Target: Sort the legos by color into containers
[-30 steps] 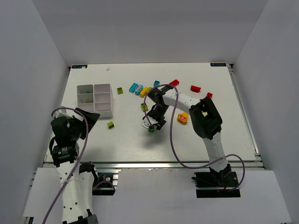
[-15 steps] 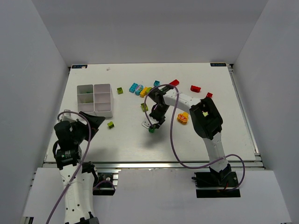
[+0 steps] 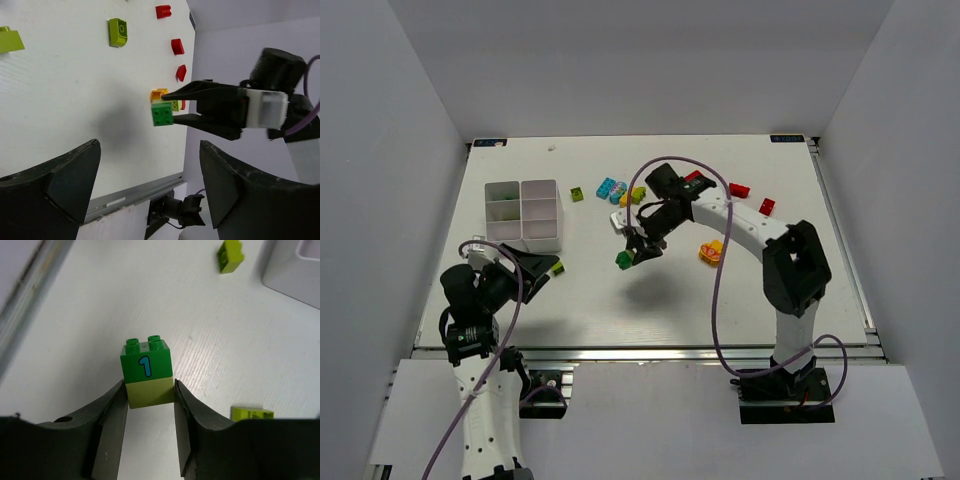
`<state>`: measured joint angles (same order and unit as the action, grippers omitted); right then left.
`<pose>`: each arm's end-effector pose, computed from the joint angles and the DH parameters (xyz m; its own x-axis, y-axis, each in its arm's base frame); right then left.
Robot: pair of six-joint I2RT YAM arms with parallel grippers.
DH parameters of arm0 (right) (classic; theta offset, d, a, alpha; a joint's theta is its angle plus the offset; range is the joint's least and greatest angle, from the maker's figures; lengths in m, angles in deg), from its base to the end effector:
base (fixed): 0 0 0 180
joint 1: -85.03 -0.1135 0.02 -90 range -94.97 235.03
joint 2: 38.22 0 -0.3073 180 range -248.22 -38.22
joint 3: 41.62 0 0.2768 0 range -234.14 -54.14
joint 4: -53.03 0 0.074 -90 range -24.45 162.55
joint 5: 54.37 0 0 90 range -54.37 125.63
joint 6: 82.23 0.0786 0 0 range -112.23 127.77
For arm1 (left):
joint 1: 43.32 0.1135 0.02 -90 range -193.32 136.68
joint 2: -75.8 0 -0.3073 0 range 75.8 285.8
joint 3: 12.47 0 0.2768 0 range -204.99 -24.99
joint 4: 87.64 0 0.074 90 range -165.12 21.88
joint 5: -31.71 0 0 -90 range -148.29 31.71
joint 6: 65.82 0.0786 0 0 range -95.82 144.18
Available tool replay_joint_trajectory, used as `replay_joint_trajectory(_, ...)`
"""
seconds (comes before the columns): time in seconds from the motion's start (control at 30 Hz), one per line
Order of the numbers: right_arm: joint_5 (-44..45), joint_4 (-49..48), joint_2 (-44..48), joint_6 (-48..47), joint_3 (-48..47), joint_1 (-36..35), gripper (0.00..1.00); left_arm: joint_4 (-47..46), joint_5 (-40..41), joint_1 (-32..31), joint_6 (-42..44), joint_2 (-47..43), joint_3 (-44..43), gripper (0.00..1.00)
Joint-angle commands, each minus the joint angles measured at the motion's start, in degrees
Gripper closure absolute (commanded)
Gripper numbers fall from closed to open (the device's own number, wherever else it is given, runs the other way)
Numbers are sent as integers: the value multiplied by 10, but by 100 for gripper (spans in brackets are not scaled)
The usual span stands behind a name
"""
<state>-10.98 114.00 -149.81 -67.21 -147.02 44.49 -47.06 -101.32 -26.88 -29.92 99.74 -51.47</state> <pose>0.3109 0.3411 0.2514 0.4568 -0.4824 -0.7474 -0.8477 -0.4908 -0.2013 0.1351 -0.0160 0.2535 -0.5531 -0.7806 -0.2910 -0.1097 0.4145 -0.9034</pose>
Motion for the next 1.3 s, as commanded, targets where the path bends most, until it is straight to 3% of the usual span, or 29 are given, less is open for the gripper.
replay_joint_trajectory(0.0,-46,-127,51,276,37,-6,100,-17,-24,3,-8,11,8,12)
replay_joint_trajectory(0.2,-11,-213,70,418,44,-23,100,-26,-16,-8,2,62,-3,15)
replay_joint_trajectory(0.3,9,-238,70,457,42,-25,100,-29,13,-49,8,95,-20,16)
replay_joint_trajectory(0.37,13,-240,67,465,38,-28,100,-46,46,-79,0,110,-25,16)
replay_joint_trajectory(0.5,20,-241,66,474,31,-33,100,-104,120,-206,-42,145,-30,17)
replay_joint_trajectory(0.6,24,-241,65,472,27,-39,100,-148,155,-250,-61,168,-26,17)
replay_joint_trajectory(1.0,32,-232,68,449,34,-66,100,-216,191,-311,-83,246,-45,19)
replay_joint_trajectory(1.13,35,-240,74,445,39,-73,100,-231,189,-319,-89,257,-42,24)
replay_joint_trajectory(1.23,37,-242,74,445,43,-74,100,-237,186,-323,-91,264,-41,36)
replay_joint_trajectory(1.27,39,-243,74,445,43,-74,100,-237,185,-324,-91,264,-41,45)
